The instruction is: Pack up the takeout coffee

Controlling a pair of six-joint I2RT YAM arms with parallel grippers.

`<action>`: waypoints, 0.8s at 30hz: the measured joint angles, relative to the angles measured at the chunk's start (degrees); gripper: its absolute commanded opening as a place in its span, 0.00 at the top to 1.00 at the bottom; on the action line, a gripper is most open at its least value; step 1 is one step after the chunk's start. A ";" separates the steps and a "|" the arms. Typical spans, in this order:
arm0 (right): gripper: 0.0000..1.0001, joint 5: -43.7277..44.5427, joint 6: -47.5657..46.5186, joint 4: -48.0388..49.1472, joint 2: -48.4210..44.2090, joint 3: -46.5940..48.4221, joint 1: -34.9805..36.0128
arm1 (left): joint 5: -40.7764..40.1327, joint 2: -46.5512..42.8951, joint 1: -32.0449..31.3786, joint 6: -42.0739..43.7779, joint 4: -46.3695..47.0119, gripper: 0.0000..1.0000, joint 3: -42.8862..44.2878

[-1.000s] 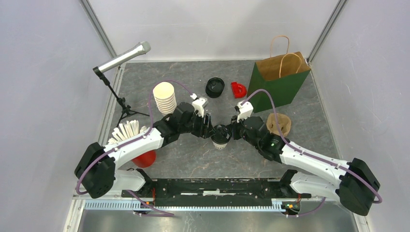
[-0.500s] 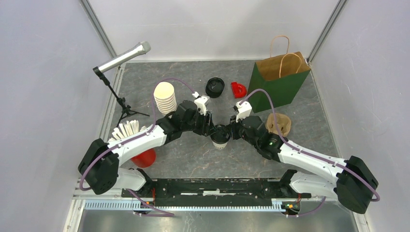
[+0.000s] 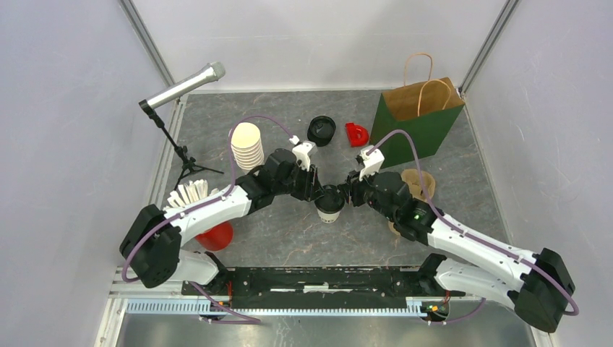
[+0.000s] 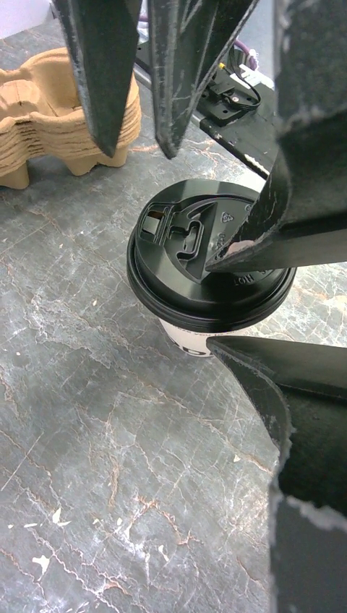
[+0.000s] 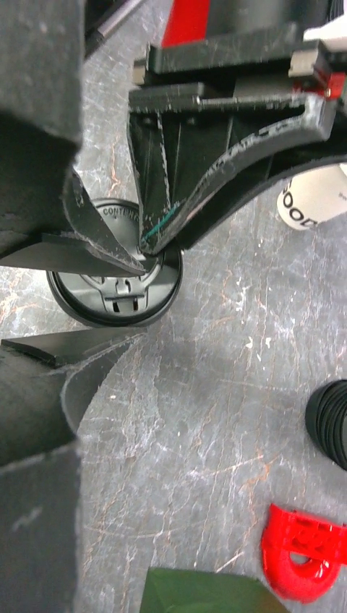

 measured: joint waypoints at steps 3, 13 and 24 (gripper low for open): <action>0.69 -3.17 -0.90 0.61 -0.24 0.00 -0.09 | 0.39 0.26 0.00 -0.02 0.68 0.57 0.00; 0.76 -13.70 -0.92 4.83 4.83 -1.18 -0.09 | 1.70 0.68 0.00 -0.11 2.40 0.57 -0.70; 0.77 -13.46 -0.09 10.56 5.27 -6.21 -0.09 | 4.66 -0.13 2.64 -1.81 1.31 0.32 -0.94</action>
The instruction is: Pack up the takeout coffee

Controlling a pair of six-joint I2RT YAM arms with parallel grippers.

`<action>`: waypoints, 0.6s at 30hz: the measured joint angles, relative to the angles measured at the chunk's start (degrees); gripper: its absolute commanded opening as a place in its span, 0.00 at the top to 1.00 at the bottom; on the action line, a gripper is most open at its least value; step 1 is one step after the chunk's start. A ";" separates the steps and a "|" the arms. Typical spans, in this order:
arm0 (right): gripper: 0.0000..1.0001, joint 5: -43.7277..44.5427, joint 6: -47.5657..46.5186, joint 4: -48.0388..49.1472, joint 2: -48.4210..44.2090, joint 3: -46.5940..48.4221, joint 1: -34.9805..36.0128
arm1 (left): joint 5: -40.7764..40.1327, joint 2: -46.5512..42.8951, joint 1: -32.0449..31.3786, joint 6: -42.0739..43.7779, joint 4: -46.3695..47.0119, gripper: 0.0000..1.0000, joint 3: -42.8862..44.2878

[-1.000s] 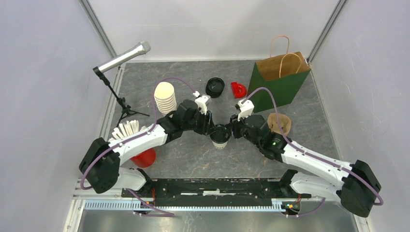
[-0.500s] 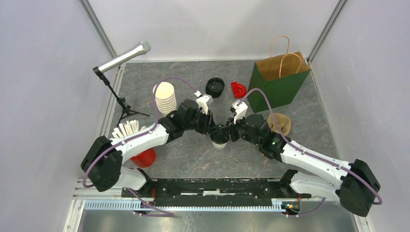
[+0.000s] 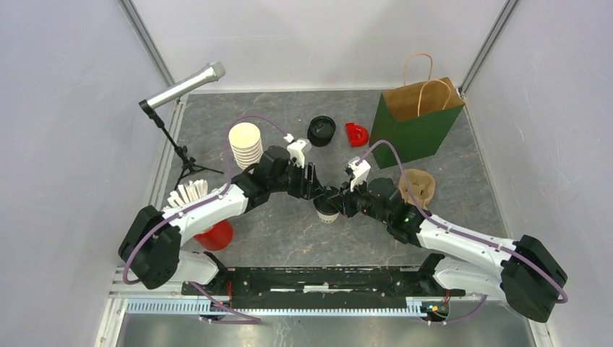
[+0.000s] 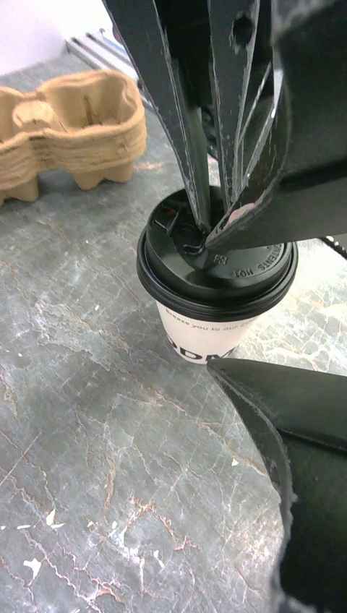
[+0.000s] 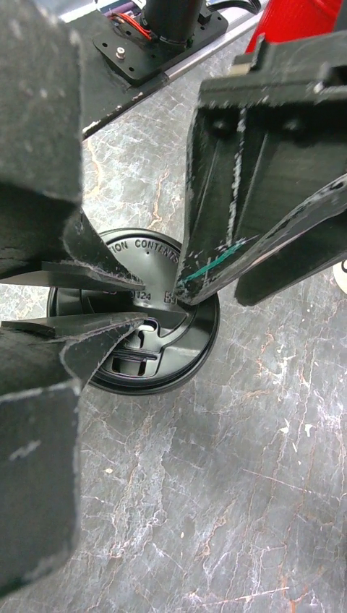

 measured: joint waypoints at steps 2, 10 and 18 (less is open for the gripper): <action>0.77 0.13 -0.24 0.79 -0.09 -0.46 0.00 | 1.22 -0.61 0.90 -0.79 0.11 0.30 0.00; 0.77 1.53 -0.74 2.86 -1.20 -2.16 0.00 | 2.75 -1.77 2.47 -1.29 0.37 0.40 -0.66; 0.77 2.05 -0.85 3.21 -2.01 -2.84 -0.26 | 3.30 -1.79 2.73 -2.95 2.49 0.47 -2.95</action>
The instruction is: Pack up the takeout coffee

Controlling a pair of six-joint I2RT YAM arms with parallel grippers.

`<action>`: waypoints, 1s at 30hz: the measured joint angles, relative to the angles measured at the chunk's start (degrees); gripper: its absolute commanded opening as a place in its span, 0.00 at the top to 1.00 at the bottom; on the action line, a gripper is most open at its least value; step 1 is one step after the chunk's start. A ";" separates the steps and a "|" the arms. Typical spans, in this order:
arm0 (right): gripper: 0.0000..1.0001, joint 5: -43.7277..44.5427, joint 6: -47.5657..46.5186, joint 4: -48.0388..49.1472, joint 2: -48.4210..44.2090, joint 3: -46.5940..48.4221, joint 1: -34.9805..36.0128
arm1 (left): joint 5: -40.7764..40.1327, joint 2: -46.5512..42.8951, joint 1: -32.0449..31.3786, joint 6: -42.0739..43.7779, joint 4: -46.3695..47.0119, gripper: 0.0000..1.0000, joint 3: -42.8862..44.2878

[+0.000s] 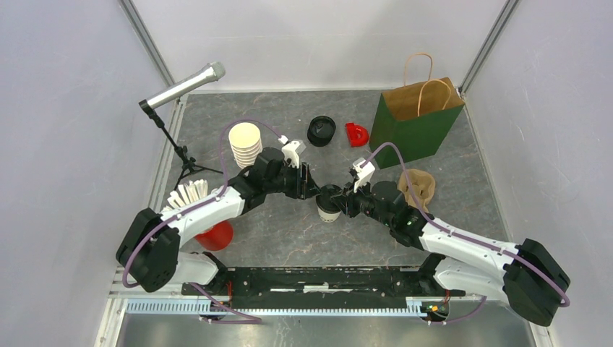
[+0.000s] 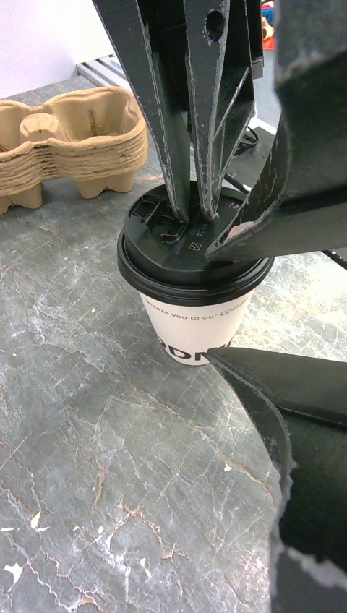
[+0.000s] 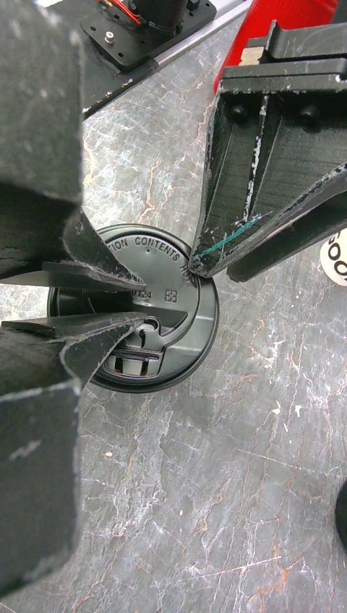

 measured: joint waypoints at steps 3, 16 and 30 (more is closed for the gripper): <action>0.77 0.00 -0.04 0.04 -0.02 -0.02 0.00 | 0.39 0.55 0.00 -0.31 1.11 0.52 -0.22; 0.77 0.04 0.15 5.18 -1.40 -3.87 0.00 | -0.70 2.19 -0.39 -2.12 4.11 0.62 -0.96; 0.77 0.68 1.62 9.75 -2.43 -6.73 0.00 | -2.16 3.96 -1.75 -4.66 13.22 0.58 -3.98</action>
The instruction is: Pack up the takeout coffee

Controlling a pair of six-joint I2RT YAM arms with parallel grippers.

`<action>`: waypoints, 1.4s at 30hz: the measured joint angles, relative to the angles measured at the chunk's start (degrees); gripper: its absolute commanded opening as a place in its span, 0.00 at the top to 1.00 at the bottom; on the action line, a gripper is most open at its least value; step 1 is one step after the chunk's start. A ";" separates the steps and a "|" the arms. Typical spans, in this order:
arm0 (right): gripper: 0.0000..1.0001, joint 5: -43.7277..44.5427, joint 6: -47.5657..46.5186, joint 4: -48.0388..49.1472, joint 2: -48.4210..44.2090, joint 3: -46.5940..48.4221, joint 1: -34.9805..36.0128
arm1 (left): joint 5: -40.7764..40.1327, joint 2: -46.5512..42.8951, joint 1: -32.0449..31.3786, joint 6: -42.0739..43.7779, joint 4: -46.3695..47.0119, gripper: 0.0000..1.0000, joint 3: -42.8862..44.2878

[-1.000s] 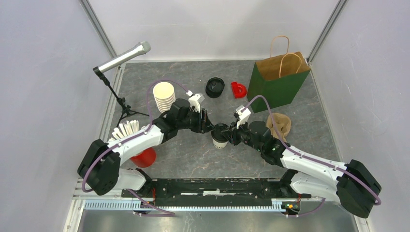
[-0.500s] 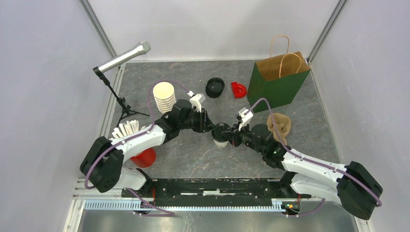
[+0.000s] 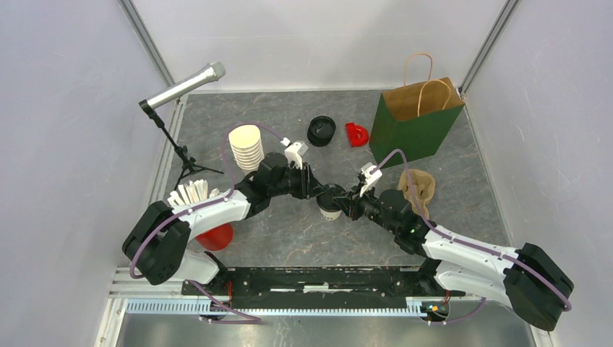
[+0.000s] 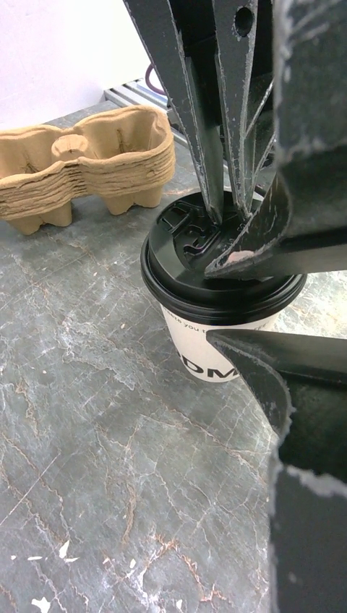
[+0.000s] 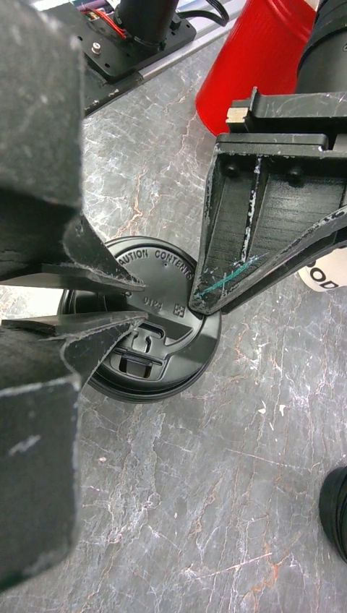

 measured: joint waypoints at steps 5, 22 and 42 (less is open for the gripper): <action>0.77 -0.90 0.48 -2.12 -0.44 0.96 -0.07 | 0.37 -1.03 0.07 0.09 -2.03 0.49 0.42; 0.63 -1.86 -0.24 -16.22 -3.13 9.77 -0.74 | 0.28 -1.22 0.07 1.73 -13.18 0.35 7.61; 0.61 0.68 2.03 -23.67 -7.21 7.74 -1.36 | 0.94 -1.77 0.04 3.65 -16.90 0.56 6.64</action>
